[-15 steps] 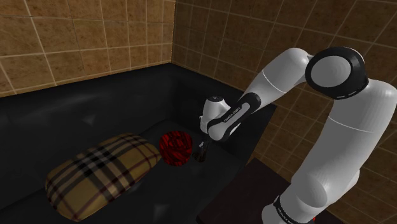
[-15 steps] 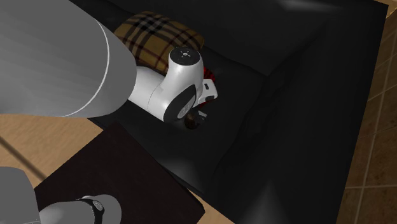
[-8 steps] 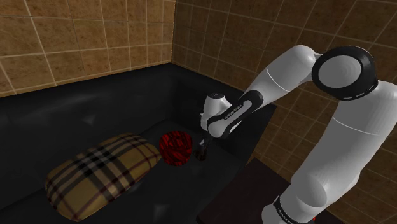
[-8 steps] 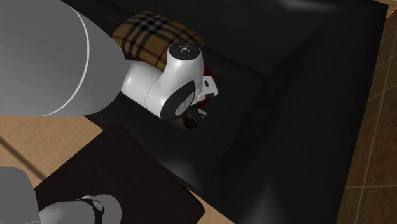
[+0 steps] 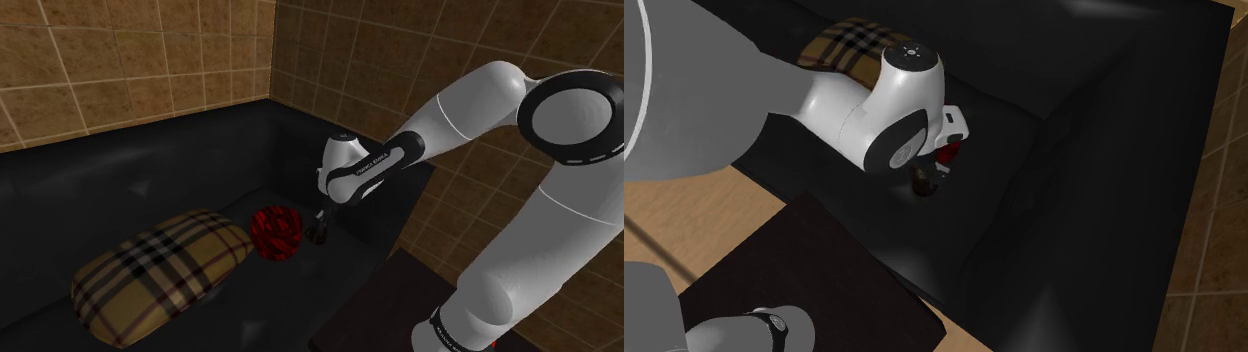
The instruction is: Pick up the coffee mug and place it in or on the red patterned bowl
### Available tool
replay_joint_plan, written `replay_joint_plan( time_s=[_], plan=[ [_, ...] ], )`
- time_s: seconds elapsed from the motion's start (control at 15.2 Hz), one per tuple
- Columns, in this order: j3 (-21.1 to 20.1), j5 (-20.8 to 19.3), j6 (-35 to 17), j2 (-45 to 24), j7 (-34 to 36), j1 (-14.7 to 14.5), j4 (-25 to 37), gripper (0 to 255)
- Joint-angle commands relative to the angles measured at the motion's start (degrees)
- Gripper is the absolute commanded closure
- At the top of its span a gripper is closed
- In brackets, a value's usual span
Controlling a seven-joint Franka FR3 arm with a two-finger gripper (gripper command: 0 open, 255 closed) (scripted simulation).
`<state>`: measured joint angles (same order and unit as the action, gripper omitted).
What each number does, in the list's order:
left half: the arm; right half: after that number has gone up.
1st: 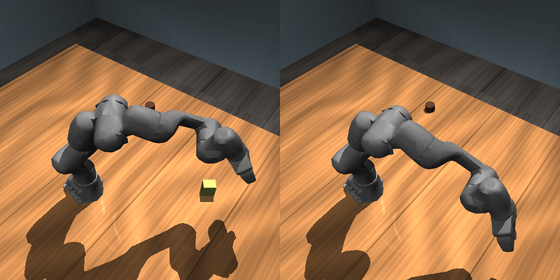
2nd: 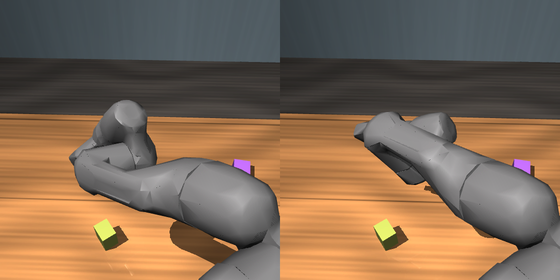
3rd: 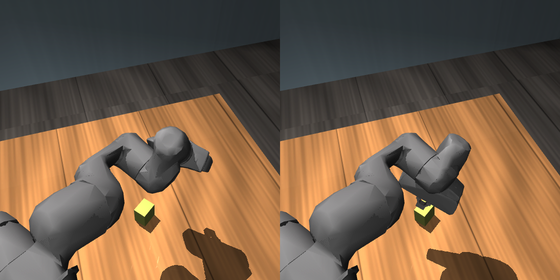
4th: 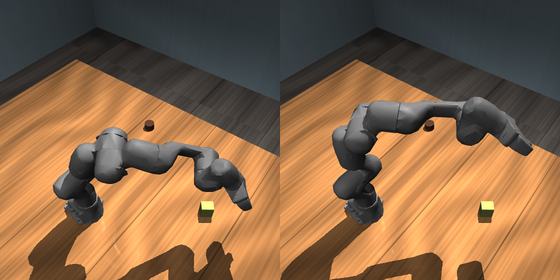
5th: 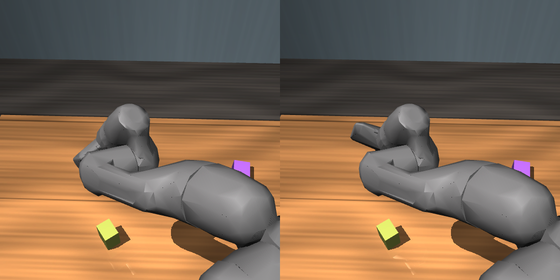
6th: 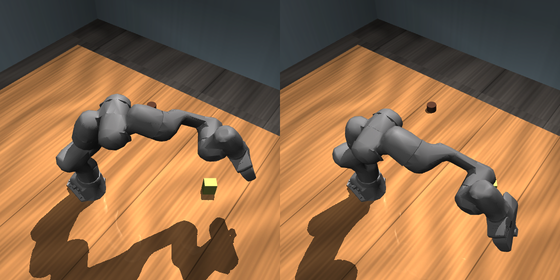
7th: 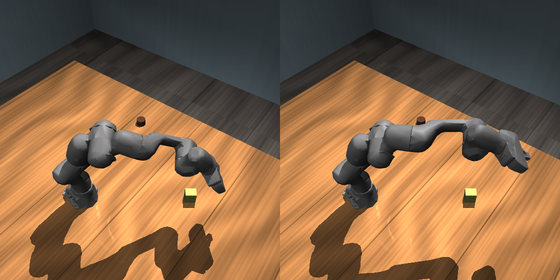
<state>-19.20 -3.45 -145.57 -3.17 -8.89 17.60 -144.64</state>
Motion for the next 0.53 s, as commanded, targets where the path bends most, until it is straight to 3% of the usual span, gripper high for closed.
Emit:
replay_joint_plan(
  time_s=[0.0,0.46],
  plan=[
    [-0.18,1.05,1.72,1.56,-0.74,0.01,0.26,255],
    [-0.25,3.85,7.58,6.61,-2.84,-0.14,1.37,255]
  ],
)
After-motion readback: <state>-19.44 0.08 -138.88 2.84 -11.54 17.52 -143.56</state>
